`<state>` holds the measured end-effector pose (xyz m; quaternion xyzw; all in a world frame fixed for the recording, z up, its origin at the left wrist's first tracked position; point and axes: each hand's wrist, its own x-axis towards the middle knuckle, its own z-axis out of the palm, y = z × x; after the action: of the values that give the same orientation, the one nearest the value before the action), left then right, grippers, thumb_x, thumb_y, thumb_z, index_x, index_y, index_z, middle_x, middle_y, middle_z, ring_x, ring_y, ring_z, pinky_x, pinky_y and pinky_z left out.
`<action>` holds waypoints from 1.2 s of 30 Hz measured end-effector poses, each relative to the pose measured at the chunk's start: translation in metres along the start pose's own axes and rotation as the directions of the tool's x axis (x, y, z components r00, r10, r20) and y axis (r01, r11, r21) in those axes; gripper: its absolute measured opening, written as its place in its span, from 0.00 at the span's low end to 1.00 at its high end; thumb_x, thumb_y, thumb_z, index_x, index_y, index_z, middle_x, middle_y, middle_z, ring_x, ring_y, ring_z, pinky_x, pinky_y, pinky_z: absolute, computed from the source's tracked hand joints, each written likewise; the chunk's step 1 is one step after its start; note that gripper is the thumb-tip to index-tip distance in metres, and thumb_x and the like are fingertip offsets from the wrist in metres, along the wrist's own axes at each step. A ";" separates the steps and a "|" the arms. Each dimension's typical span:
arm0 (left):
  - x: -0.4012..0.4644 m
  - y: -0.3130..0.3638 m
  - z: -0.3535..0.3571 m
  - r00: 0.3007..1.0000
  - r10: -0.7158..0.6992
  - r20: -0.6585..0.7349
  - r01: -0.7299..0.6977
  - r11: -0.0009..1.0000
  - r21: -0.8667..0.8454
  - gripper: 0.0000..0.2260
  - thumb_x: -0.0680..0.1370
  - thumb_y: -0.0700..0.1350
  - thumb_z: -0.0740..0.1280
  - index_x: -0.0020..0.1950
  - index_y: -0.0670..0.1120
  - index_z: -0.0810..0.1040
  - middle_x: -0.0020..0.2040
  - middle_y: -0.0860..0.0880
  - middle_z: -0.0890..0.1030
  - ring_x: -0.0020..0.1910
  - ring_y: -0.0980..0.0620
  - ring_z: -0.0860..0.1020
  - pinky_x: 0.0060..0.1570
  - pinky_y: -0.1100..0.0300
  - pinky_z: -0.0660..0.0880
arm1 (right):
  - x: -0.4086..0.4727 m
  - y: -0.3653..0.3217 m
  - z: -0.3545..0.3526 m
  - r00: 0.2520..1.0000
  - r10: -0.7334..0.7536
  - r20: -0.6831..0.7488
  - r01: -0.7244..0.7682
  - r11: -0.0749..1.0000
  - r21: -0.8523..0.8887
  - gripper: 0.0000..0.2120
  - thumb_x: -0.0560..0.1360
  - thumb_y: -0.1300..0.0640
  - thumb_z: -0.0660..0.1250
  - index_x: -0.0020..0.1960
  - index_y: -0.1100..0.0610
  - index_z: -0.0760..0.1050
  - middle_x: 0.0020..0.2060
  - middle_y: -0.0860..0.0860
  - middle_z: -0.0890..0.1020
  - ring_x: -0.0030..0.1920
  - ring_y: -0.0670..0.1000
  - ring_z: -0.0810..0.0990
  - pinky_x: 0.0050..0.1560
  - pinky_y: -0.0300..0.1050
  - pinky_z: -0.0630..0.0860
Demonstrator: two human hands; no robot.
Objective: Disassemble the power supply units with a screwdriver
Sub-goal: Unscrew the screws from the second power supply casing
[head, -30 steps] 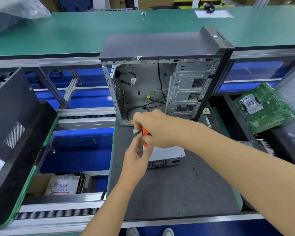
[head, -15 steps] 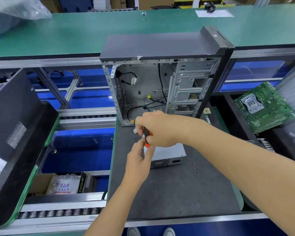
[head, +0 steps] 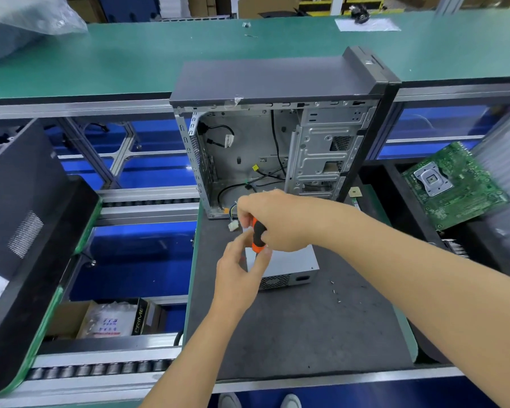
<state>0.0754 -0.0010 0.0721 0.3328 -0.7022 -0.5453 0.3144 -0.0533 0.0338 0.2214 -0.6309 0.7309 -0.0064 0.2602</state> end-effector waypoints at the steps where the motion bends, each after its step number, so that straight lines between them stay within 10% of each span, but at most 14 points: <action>1: 0.000 0.000 0.000 1.000 0.014 0.005 -0.014 1.000 0.027 0.17 0.78 0.48 0.71 0.53 0.73 0.75 0.46 0.55 0.78 0.41 0.53 0.73 0.41 0.59 0.73 | -0.001 0.001 0.000 1.000 -0.015 0.022 0.015 1.000 0.013 0.13 0.76 0.60 0.66 0.57 0.48 0.69 0.48 0.45 0.70 0.49 0.49 0.69 0.37 0.43 0.68; 6: 0.007 0.004 0.007 0.994 -0.063 -0.088 0.066 0.997 0.038 0.14 0.73 0.45 0.76 0.40 0.62 0.75 0.38 0.58 0.76 0.34 0.59 0.71 0.36 0.68 0.69 | 0.002 -0.008 0.014 0.976 0.135 -0.173 -0.152 0.984 -0.091 0.25 0.75 0.31 0.60 0.54 0.52 0.63 0.44 0.50 0.68 0.44 0.56 0.67 0.32 0.47 0.61; 12: 0.001 0.004 0.009 0.993 -0.048 -0.104 0.042 0.997 -0.057 0.14 0.72 0.48 0.77 0.50 0.59 0.74 0.45 0.61 0.79 0.42 0.62 0.75 0.43 0.72 0.70 | 0.008 -0.002 0.015 0.980 0.037 -0.198 -0.044 0.999 -0.030 0.09 0.79 0.55 0.62 0.54 0.54 0.63 0.47 0.53 0.73 0.45 0.57 0.74 0.34 0.48 0.66; 16: -0.003 -0.002 0.001 1.000 0.027 -0.014 -0.026 0.999 0.043 0.12 0.79 0.47 0.70 0.56 0.64 0.76 0.48 0.60 0.79 0.43 0.55 0.74 0.43 0.60 0.74 | 0.000 0.002 0.002 1.000 0.000 -0.026 0.003 0.995 0.100 0.17 0.74 0.65 0.65 0.58 0.50 0.66 0.49 0.48 0.73 0.46 0.51 0.75 0.41 0.50 0.77; 22: 0.002 0.004 0.008 0.993 -0.093 -0.074 0.094 0.995 0.014 0.14 0.72 0.48 0.78 0.42 0.56 0.72 0.35 0.64 0.75 0.34 0.62 0.70 0.36 0.73 0.69 | 0.001 -0.004 0.010 0.984 0.144 -0.101 -0.144 0.990 0.000 0.24 0.75 0.31 0.60 0.54 0.51 0.64 0.44 0.50 0.68 0.45 0.55 0.70 0.42 0.52 0.70; 27: -0.002 0.008 0.015 0.993 -0.088 -0.076 0.086 0.996 -0.037 0.17 0.68 0.52 0.78 0.47 0.55 0.71 0.44 0.62 0.79 0.44 0.62 0.75 0.42 0.70 0.70 | 0.008 -0.007 0.021 0.951 0.148 -0.272 -0.215 0.949 -0.232 0.15 0.82 0.46 0.58 0.56 0.58 0.68 0.36 0.51 0.63 0.44 0.58 0.70 0.39 0.50 0.65; 33: -0.007 0.001 0.008 0.999 -0.026 -0.044 0.027 1.000 0.011 0.08 0.78 0.47 0.70 0.48 0.61 0.76 0.40 0.55 0.77 0.39 0.50 0.71 0.37 0.68 0.68 | 0.001 0.004 0.019 0.989 -0.077 -0.122 0.074 0.997 -0.026 0.11 0.77 0.57 0.66 0.54 0.48 0.66 0.48 0.46 0.69 0.51 0.52 0.66 0.44 0.49 0.70; 36: -0.005 0.005 0.004 0.997 -0.011 -0.080 0.012 1.000 0.021 0.08 0.75 0.45 0.74 0.45 0.56 0.76 0.38 0.59 0.77 0.35 0.57 0.71 0.35 0.68 0.68 | -0.001 0.004 0.017 0.993 -0.027 -0.115 0.032 0.999 0.038 0.15 0.75 0.48 0.70 0.55 0.48 0.65 0.49 0.47 0.71 0.53 0.53 0.67 0.43 0.50 0.70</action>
<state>0.0740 0.0063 0.0757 0.3618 -0.6928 -0.5258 0.3356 -0.0502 0.0408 0.2052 -0.6349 0.7349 -0.0611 0.2303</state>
